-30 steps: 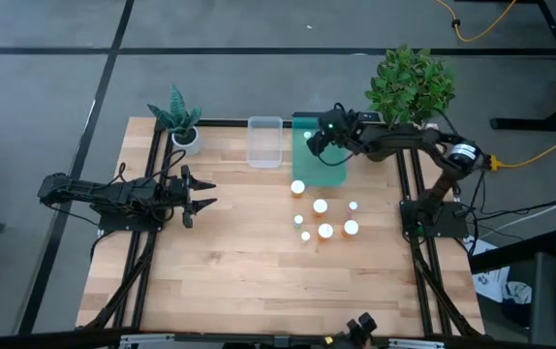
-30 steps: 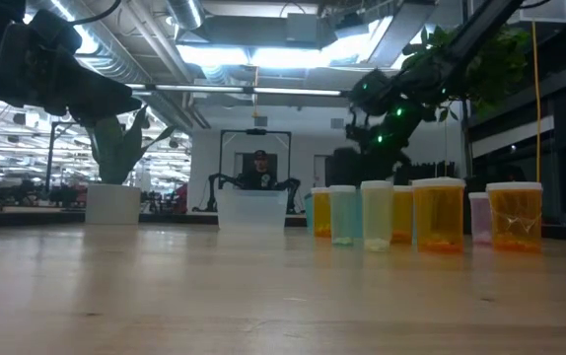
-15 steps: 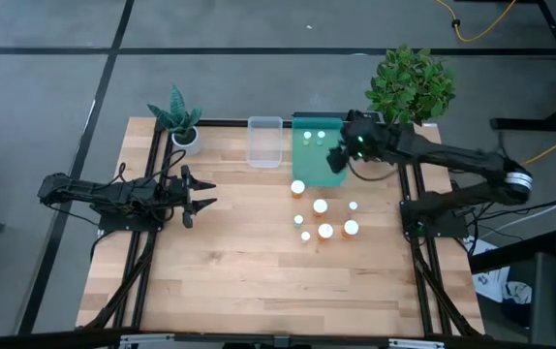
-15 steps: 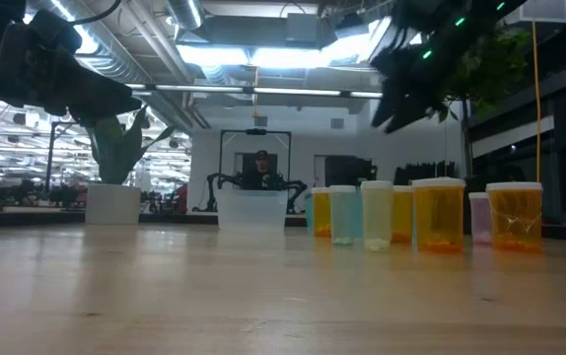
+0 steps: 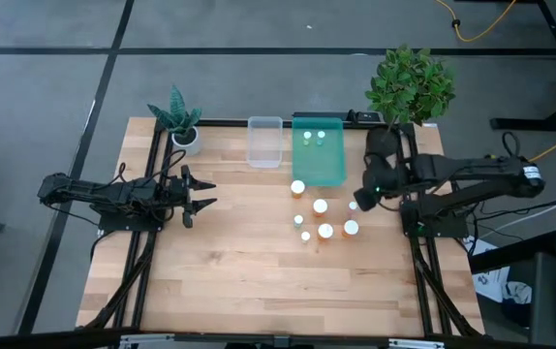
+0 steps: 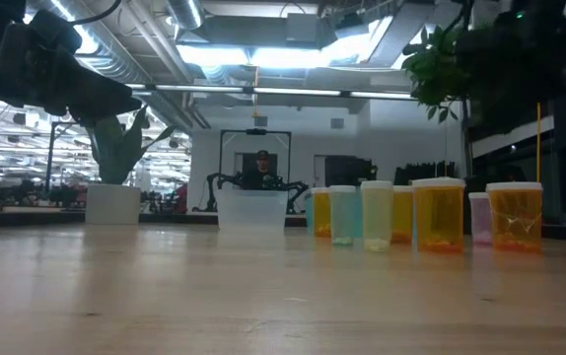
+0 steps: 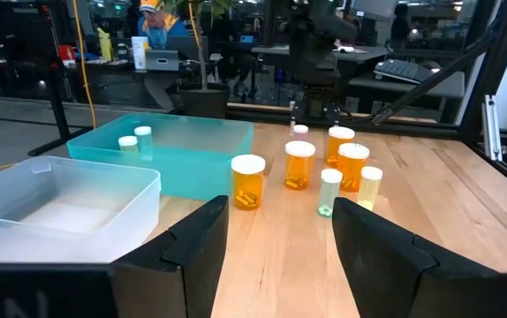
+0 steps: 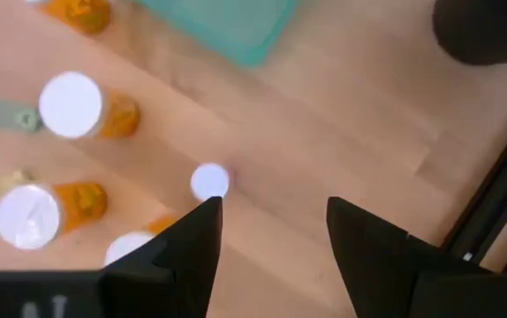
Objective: Pick and place medicine bottles into bin by pill shape (circle, oval)
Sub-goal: Put the pink tablet bottle into the blue bin
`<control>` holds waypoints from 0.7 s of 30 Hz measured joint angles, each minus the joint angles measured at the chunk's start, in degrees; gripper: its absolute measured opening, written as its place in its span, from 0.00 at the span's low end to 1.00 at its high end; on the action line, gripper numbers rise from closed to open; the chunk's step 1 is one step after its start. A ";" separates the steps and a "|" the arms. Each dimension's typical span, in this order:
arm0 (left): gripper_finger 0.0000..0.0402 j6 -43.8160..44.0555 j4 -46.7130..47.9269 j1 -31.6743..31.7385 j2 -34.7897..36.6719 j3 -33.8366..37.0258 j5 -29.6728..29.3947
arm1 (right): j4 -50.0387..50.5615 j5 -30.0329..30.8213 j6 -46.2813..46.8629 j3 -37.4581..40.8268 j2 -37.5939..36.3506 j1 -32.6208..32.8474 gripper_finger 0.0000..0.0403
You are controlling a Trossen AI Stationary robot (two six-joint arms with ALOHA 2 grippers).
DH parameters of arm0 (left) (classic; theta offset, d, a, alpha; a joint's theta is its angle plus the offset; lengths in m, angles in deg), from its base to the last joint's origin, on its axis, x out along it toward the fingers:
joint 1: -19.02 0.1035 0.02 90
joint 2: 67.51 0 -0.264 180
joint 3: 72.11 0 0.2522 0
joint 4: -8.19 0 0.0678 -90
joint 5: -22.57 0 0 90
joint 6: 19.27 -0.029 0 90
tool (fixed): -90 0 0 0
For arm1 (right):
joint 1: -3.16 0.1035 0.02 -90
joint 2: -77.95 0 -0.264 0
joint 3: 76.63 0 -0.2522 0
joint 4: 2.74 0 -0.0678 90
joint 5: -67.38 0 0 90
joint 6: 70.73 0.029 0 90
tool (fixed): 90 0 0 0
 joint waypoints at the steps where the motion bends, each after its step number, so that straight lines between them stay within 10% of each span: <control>1: 0.49 -0.02 -0.01 -0.02 0.00 0.00 0.00 | 0.09 0.00 0.51 0.00 0.31 1.43 0.51; 21: 0.49 -0.02 -0.02 0.00 0.02 0.00 0.00 | 3.12 -7.37 2.87 0.87 7.85 9.01 0.51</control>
